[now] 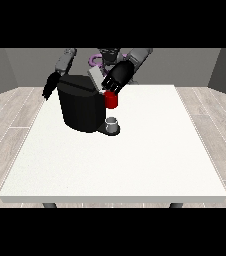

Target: Insert the coffee pod into the coffee machine and close the lid

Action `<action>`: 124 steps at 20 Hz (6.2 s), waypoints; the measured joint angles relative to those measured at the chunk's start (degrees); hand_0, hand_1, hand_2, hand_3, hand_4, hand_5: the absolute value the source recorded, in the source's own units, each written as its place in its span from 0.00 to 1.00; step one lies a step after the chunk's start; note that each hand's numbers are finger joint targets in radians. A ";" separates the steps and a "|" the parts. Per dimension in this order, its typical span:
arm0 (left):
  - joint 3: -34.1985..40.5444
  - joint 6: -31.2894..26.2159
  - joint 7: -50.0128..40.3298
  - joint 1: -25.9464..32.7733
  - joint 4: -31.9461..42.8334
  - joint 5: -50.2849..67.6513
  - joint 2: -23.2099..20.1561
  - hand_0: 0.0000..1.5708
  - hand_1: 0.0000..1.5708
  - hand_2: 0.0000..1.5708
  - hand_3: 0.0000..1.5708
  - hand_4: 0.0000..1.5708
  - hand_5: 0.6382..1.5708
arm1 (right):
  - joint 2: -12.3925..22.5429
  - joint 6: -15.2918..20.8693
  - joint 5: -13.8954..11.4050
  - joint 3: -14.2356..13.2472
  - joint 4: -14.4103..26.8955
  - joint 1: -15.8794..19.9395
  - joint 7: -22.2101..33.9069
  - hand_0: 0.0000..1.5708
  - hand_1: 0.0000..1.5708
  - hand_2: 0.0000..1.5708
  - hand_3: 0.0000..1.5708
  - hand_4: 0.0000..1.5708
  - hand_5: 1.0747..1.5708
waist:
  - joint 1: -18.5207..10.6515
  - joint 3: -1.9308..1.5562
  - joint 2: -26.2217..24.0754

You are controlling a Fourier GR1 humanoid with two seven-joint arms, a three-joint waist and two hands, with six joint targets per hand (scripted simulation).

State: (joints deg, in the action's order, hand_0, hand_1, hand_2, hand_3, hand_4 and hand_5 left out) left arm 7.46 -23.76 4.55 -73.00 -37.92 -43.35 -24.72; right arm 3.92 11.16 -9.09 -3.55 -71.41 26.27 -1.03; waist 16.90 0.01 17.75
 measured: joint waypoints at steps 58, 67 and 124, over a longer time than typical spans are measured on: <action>-2.62 11.05 10.34 1.25 0.55 -9.51 -3.89 0.00 0.00 0.00 0.00 0.00 1.00 | 1.36 0.89 -0.98 -1.28 0.78 -0.46 0.92 0.00 0.00 0.00 0.00 0.08 1.00 | -1.65 -0.11 0.56; -0.97 9.13 9.77 10.35 -2.33 -3.65 6.20 0.00 0.00 0.00 0.00 0.13 1.00 | 2.66 0.77 1.20 -5.37 7.94 -6.86 -1.34 0.00 0.00 0.00 0.00 0.00 1.00 | -10.41 -0.02 -10.37; 1.54 8.35 0.48 58.66 -40.33 36.32 22.49 0.00 0.00 0.00 0.00 0.20 1.00 | 5.63 -11.89 11.57 -5.45 8.86 7.63 7.22 0.00 0.00 0.00 0.00 0.00 1.00 | -26.29 -0.01 -18.66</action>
State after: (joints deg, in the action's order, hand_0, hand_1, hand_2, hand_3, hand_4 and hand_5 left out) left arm 9.00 -15.41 5.03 -14.34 -78.25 -7.03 -2.23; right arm 9.55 -0.74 2.48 -9.00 -62.55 33.91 6.19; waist -9.39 0.00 -0.91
